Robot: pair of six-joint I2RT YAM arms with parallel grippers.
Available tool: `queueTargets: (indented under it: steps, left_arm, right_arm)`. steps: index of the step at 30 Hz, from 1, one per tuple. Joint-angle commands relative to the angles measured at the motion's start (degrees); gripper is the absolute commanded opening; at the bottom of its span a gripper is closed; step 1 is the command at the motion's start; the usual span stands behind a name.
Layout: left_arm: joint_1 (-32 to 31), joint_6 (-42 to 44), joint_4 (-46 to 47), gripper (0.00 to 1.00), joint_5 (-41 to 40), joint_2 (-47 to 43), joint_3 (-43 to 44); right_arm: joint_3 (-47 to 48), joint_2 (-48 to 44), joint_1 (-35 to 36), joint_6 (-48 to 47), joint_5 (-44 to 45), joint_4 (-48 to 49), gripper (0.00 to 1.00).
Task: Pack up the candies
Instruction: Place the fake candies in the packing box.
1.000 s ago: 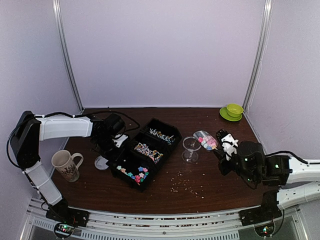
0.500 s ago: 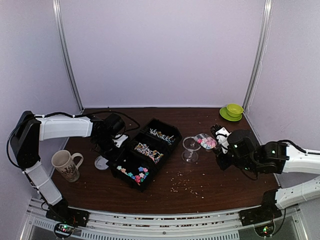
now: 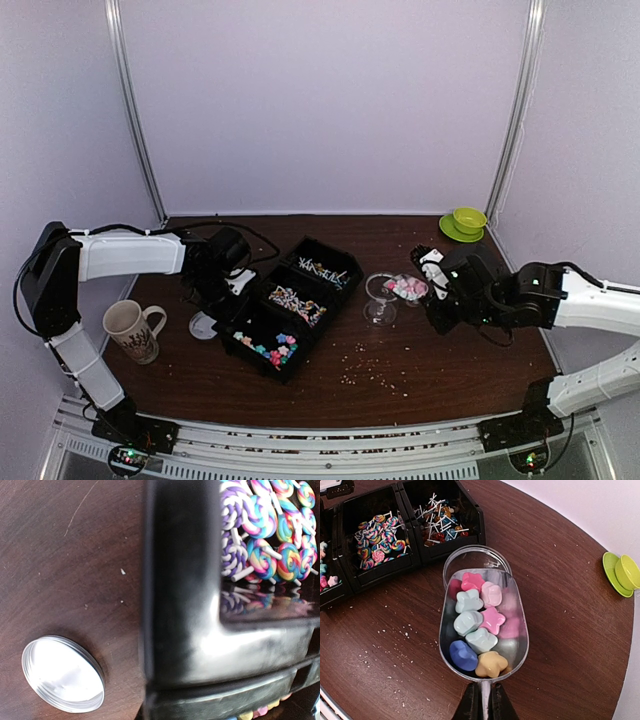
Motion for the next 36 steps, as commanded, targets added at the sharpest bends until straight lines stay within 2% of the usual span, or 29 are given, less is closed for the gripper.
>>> queueTargets:
  steps: [1, 36]
  left_arm:
    - [0.4, -0.6, 6.8, 0.0, 2.5, -2.0, 4.1]
    - [0.4, -0.6, 6.8, 0.0, 2.8, -2.4, 4.3]
  right_arm:
    - [3.3, 1.3, -1.0, -0.2, -0.7, -2.6, 0.0]
    - [15.1, 11.0, -3.8, -2.4, -5.5, -16.2, 0.0]
